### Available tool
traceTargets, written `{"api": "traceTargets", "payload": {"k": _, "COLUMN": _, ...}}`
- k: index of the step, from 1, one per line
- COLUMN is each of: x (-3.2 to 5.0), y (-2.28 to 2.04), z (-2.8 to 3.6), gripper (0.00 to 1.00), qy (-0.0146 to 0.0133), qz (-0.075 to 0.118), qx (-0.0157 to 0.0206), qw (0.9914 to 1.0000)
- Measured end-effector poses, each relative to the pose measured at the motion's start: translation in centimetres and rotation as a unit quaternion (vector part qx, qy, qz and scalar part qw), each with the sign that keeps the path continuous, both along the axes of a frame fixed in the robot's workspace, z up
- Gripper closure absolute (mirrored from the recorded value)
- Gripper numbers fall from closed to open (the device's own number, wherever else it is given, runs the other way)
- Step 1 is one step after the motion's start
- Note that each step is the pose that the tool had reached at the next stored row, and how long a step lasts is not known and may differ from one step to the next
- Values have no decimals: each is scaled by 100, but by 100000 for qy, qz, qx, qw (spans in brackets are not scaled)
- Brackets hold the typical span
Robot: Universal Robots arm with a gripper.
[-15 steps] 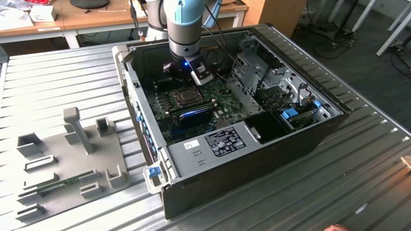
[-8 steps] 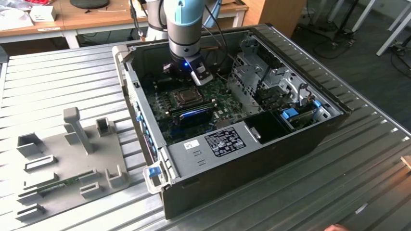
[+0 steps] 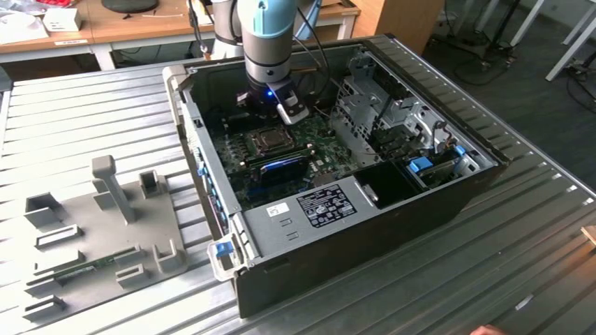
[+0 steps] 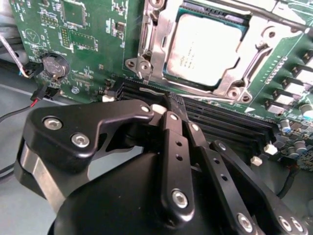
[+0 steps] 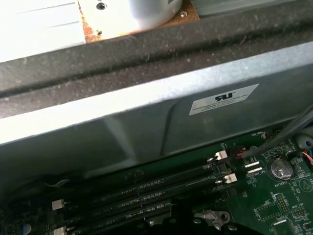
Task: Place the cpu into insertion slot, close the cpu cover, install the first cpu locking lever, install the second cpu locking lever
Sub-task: 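Install the first cpu locking lever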
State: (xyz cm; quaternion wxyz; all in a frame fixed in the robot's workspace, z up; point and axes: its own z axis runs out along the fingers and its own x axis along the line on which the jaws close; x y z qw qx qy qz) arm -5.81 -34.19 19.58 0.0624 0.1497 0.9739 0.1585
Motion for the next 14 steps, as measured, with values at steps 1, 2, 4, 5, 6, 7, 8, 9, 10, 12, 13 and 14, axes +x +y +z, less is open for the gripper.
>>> {"api": "traceTargets", "payload": {"k": 1, "x": 0, "y": -1, "z": -1, "gripper": 90, "qy": -4, "qz": -3, "qx": -34, "qw": 100000}}
{"api": "traceTargets", "payload": {"k": 2, "x": 0, "y": -3, "z": -1, "gripper": 90, "qy": -2, "qz": -4, "qx": -89, "qw": 100000}}
{"api": "traceTargets", "payload": {"k": 4, "x": 0, "y": -3, "z": -2, "gripper": 90, "qy": -1, "qz": 2, "qx": -162, "qw": 100000}}
{"api": "traceTargets", "payload": {"k": 5, "x": 0, "y": -3, "z": -2, "gripper": 90, "qy": -5, "qz": 5, "qx": -199, "qw": 100000}}
{"api": "traceTargets", "payload": {"k": 6, "x": 0, "y": -3, "z": -3, "gripper": 90, "qy": 0, "qz": 7, "qx": -242, "qw": 100000}}
{"api": "traceTargets", "payload": {"k": 7, "x": 0, "y": -3, "z": -4, "gripper": 90, "qy": 3, "qz": 2, "qx": -279, "qw": 100000}}
{"api": "traceTargets", "payload": {"k": 8, "x": 0, "y": -3, "z": -4, "gripper": 90, "qy": 2, "qz": 0, "qx": -281, "qw": 100000}}
{"api": "traceTargets", "payload": {"k": 9, "x": 0, "y": -4, "z": -4, "gripper": 90, "qy": 2, "qz": 3, "qx": -286, "qw": 100000}}
{"api": "traceTargets", "payload": {"k": 10, "x": 0, "y": -3, "z": -4, "gripper": 90, "qy": -3, "qz": 1, "qx": -281, "qw": 100000}}
{"api": "traceTargets", "payload": {"k": 12, "x": 0, "y": 3, "z": -4, "gripper": 90, "qy": -6, "qz": -7, "qx": -281, "qw": 100000}}
{"api": "traceTargets", "payload": {"k": 13, "x": 0, "y": 8, "z": -4, "gripper": 90, "qy": -5, "qz": -8, "qx": -280, "qw": 100000}}
{"api": "traceTargets", "payload": {"k": 14, "x": 0, "y": 16, "z": -4, "gripper": 90, "qy": -4, "qz": -4, "qx": -283, "qw": 100000}}
